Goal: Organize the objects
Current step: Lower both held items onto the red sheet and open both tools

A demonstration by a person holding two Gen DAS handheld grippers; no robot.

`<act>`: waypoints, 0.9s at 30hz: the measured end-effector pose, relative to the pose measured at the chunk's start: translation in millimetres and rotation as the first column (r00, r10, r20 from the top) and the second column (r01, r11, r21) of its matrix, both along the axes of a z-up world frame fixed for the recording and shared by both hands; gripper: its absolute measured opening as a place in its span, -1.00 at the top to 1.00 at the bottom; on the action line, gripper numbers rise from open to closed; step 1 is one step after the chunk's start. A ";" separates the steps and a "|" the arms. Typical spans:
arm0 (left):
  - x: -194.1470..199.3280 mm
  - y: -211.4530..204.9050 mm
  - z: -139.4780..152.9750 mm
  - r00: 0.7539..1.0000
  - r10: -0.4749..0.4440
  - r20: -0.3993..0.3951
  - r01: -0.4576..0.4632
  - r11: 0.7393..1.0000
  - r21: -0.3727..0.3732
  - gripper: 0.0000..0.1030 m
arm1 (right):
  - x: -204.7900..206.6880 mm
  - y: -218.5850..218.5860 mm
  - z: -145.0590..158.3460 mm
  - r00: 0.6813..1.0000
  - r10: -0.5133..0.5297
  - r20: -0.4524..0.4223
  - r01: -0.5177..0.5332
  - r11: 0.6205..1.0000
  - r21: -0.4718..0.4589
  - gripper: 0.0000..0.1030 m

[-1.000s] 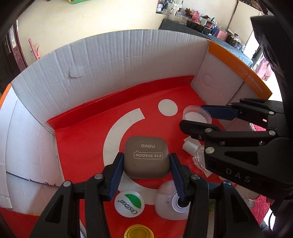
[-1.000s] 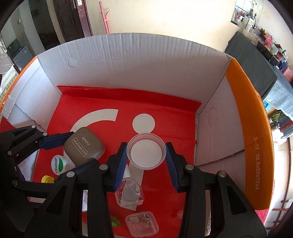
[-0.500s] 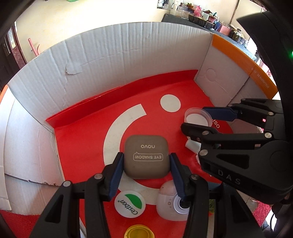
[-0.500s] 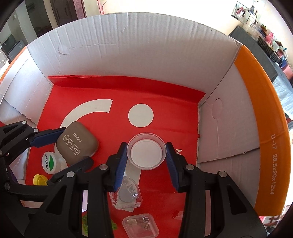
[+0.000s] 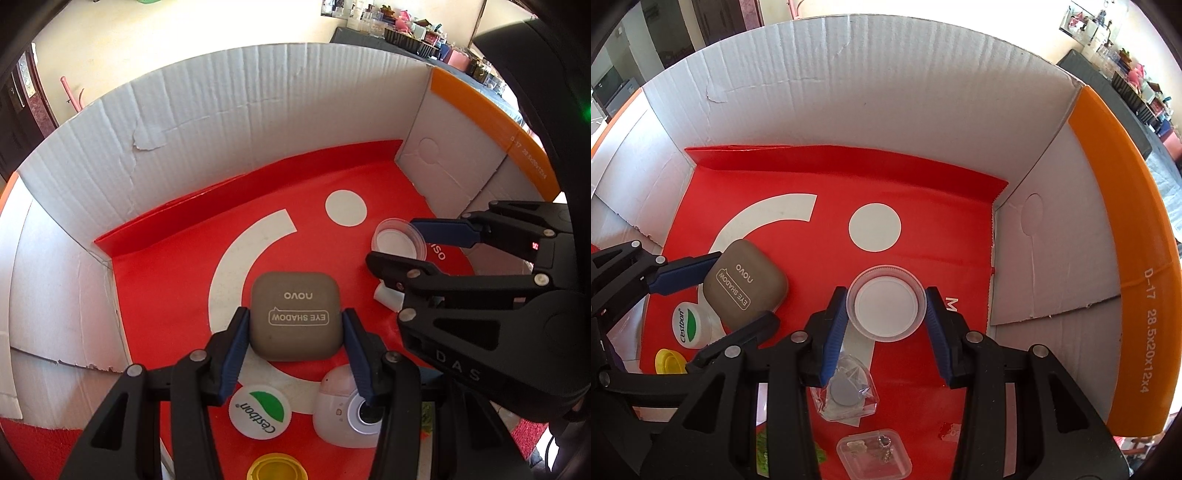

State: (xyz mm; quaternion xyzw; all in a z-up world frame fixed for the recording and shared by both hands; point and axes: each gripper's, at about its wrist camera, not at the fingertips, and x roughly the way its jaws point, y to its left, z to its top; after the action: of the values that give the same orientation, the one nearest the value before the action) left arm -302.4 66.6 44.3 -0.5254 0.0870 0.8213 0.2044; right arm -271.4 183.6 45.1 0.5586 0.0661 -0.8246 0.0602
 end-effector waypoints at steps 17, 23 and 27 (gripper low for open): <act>-0.8 12.5 0.8 1.000 0.011 -0.001 -0.011 1.000 -0.004 -0.02 | 19.6 -18.8 3.9 1.000 -0.001 -0.013 0.001 1.000 -0.006 0.19; 5.6 9.4 2.1 1.000 0.014 -0.017 -0.014 1.000 -0.005 -0.03 | 32.0 -26.3 10.6 1.000 0.000 -0.029 -0.001 1.000 -0.011 0.13; 10.6 6.9 7.1 0.999 0.022 -0.032 -0.022 1.000 -0.003 -0.05 | 41.5 -30.7 19.1 0.999 -0.003 -0.046 0.002 1.000 -0.020 0.13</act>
State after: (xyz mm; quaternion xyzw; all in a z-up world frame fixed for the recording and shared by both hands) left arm -291.8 73.5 51.4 -0.5137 0.0858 0.8315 0.1932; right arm -230.0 152.9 64.2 0.5387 0.0587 -0.8380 0.0632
